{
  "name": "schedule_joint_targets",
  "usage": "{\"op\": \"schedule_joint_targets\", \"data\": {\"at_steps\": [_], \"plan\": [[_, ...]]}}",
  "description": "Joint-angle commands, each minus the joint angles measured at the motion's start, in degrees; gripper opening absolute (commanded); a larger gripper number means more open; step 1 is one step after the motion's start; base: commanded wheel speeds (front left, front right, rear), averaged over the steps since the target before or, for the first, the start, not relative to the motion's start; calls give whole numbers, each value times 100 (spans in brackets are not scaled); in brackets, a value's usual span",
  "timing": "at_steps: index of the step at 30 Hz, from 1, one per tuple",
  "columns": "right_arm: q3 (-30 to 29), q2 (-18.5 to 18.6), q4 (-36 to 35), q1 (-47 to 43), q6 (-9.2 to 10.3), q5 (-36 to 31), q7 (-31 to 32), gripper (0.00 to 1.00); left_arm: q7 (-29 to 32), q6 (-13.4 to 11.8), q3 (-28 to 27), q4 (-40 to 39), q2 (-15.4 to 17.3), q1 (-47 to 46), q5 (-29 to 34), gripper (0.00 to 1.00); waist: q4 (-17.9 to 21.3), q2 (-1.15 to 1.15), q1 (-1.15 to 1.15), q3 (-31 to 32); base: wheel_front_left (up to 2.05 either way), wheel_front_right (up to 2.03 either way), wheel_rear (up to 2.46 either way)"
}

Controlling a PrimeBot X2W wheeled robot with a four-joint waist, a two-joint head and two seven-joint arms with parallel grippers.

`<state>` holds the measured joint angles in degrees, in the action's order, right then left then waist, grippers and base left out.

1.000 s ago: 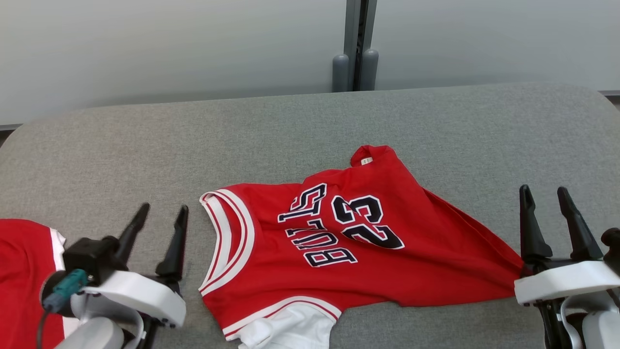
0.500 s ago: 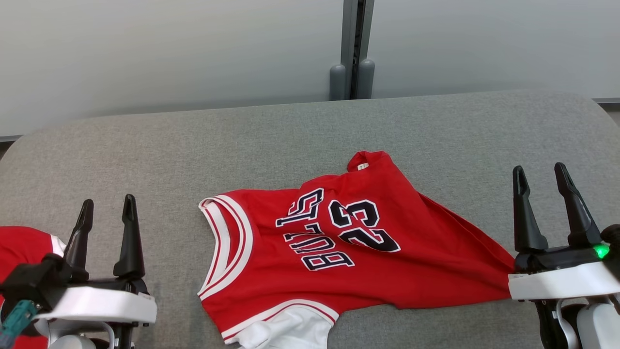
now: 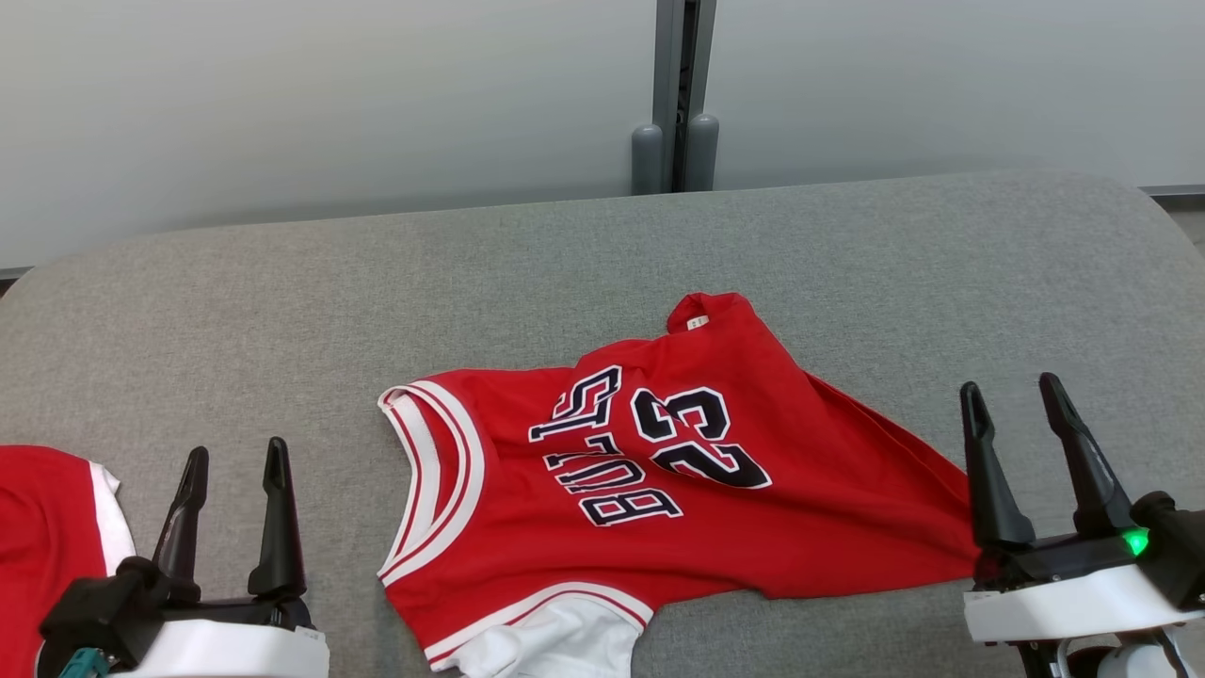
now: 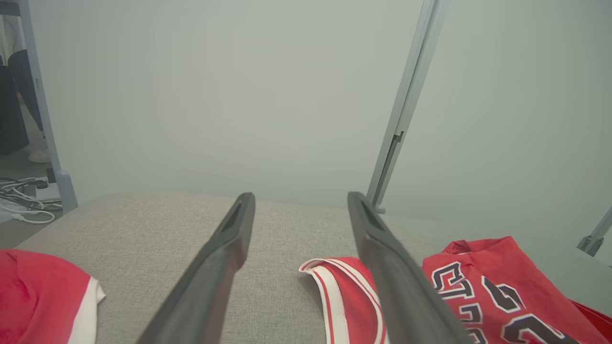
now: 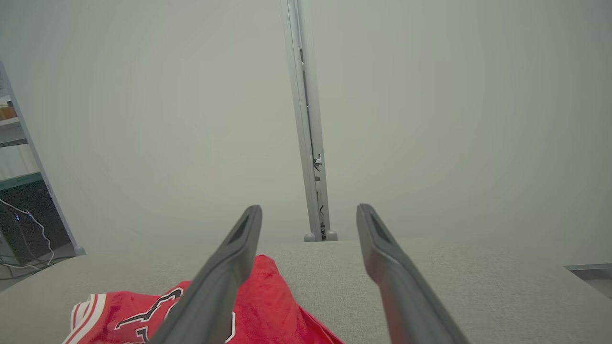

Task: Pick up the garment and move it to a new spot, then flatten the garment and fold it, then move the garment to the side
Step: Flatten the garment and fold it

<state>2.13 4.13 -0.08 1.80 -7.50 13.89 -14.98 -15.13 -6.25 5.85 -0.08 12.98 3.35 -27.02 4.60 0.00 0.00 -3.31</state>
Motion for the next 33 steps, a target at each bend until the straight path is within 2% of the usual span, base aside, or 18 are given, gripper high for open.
{"op": "schedule_joint_targets", "data": {"at_steps": [1, 13, 33], "plan": [[-40, 75, 26, 11, -1, 15, -25, 100, -3, 98, -84, 44, -51, 10, 98, 100, 5, 0, 0, 0, 0, 0, 0], [-83, 64, 110, 50, -1, 9, -25, 100, -3, 567, -538, 267, -451, -14, 562, 100, 0, 0, 0, 33, 0, 0, 0], [-106, 78, 152, 68, -1, -21, -27, 100, -4, 867, -750, 471, -742, -96, 862, 100, -16, 0, 0, 39, 0, 0, 0]]}}
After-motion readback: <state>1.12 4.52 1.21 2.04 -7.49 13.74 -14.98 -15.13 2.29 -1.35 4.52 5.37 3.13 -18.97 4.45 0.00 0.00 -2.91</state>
